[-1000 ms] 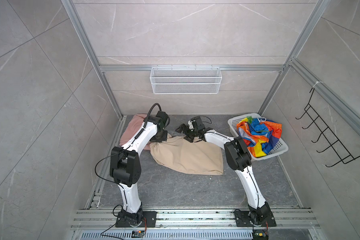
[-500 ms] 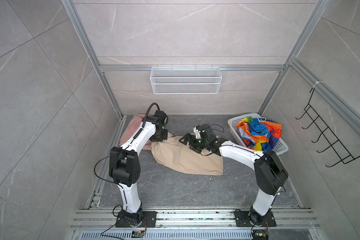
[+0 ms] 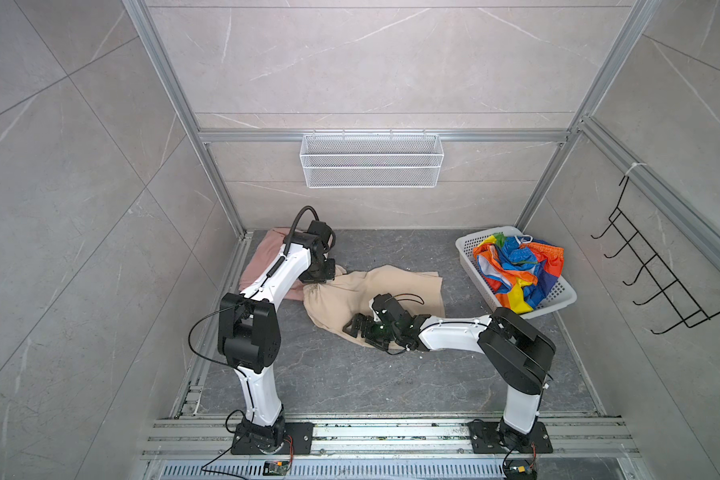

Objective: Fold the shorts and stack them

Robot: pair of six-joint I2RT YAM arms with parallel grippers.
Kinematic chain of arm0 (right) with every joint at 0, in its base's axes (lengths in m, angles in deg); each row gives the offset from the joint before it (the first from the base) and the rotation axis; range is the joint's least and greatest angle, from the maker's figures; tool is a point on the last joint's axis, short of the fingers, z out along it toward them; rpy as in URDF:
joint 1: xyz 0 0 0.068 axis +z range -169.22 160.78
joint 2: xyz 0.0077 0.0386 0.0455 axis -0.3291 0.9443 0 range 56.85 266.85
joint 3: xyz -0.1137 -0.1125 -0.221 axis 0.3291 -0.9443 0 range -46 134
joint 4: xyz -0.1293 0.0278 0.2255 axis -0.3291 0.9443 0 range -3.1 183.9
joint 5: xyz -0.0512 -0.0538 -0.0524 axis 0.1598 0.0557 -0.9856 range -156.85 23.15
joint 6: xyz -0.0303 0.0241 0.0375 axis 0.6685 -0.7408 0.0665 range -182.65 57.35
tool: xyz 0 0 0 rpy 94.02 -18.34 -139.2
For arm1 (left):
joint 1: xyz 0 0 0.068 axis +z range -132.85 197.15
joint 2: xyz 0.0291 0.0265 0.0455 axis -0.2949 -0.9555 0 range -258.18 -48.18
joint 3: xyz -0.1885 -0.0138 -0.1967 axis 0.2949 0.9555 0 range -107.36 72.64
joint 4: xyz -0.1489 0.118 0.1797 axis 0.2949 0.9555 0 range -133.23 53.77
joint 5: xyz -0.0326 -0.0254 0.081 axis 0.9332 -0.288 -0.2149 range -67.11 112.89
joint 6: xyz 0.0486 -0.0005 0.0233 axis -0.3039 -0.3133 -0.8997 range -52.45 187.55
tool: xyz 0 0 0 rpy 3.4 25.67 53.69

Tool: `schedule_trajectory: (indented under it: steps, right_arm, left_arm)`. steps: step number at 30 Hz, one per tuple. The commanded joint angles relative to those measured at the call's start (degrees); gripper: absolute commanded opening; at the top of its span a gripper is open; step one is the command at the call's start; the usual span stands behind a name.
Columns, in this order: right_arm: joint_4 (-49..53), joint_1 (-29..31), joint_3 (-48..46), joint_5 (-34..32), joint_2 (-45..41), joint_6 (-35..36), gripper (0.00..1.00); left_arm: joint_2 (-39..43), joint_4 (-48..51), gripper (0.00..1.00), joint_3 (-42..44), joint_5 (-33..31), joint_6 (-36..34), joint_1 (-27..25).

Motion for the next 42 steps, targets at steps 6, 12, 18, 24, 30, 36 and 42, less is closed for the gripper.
schedule_trajectory:
  steps: [6,12,18,24,30,36,42]
  right_arm:
    - [11.06,-2.24,0.8,-3.08,-10.63,7.3,0.99]
    - [26.88,-13.7,1.22,-3.23,-18.26,17.52,0.99]
    - [37.43,-18.62,3.6,-11.22,-15.79,29.05,0.99]
    - [36.4,-19.01,4.25,-11.67,-10.1,31.15,0.99]
    - [33.81,-18.99,4.09,-9.89,-4.86,30.81,0.99]
    - [31.23,-19.0,3.2,-7.96,-3.05,29.96,0.99]
    - [28.55,-19.01,2.4,-5.67,-2.34,28.77,0.99]
  left_arm:
    - [1.19,-0.1,0.0,-0.32,0.33,-0.43,1.59]
    - [1.47,3.89,0.0,-4.14,-4.07,-2.55,1.54]
    - [0.93,8.12,0.0,-7.99,-9.54,-5.31,1.54]
    - [-1.97,13.83,0.0,-14.3,-15.47,-6.45,-0.2]
    - [-6.13,19.71,0.0,-20.38,-21.01,-6.43,-5.06]
    - [-10.27,25.68,0.0,-27.61,-22.58,-4.48,-11.5]
    - [-19.82,34.74,0.0,-43.59,-23.11,-1.27,-19.41]
